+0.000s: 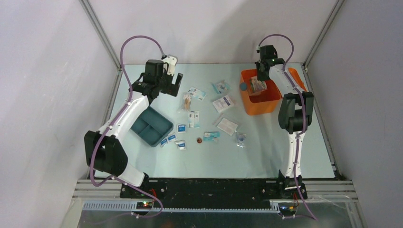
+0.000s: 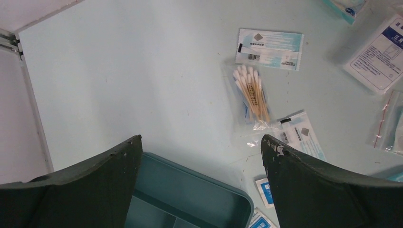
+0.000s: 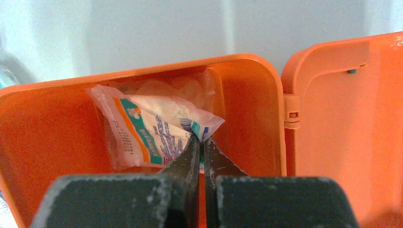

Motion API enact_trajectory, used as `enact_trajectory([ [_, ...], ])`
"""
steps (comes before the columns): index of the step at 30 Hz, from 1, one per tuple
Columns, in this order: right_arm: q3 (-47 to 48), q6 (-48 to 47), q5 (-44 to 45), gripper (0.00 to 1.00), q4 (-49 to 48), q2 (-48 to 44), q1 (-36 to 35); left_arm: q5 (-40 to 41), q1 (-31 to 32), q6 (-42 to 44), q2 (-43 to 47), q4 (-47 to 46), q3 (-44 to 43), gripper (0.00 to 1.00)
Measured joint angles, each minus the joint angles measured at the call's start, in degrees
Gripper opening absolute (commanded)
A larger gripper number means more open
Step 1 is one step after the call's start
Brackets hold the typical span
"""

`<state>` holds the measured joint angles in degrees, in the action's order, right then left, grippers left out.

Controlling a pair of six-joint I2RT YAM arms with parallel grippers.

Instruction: Organize the medicine kit

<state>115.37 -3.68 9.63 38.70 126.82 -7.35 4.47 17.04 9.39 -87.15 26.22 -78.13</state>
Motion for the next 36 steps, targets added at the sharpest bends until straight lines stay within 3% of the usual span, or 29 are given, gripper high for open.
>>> enact_trajectory([
  [5,0.1,0.0,1.2,0.0,-0.4,0.2,-0.2,0.4,0.0,0.5,-0.1,0.0,0.0,1.0],
  [10,0.1,0.3,3.4,0.2,-1.4,0.9,-0.2,0.5,0.0,0.8,-0.1,0.0,0.0,1.0],
  [15,0.1,0.3,4.0,0.24,-1.6,1.8,-0.2,1.0,0.2,1.7,-0.1,0.0,0.0,1.0],
  [20,0.1,0.3,4.1,0.39,-2.0,1.7,-0.3,1.3,0.3,2.1,-0.1,0.0,0.0,1.0],
  [24,0.1,-0.3,3.9,0.44,-2.1,0.8,-0.9,1.1,0.3,2.2,0.2,0.1,0.0,0.99],
  [30,-1.5,-1.3,0.4,0.51,-2.3,-6.4,-2.4,-0.2,0.3,2.1,2.7,-0.1,2.5,0.99],
  [36,-6.8,-7.5,-11.6,0.59,-1.7,-17.8,-5.1,-1.6,0.3,2.1,4.8,0.1,7.5,1.0],
])
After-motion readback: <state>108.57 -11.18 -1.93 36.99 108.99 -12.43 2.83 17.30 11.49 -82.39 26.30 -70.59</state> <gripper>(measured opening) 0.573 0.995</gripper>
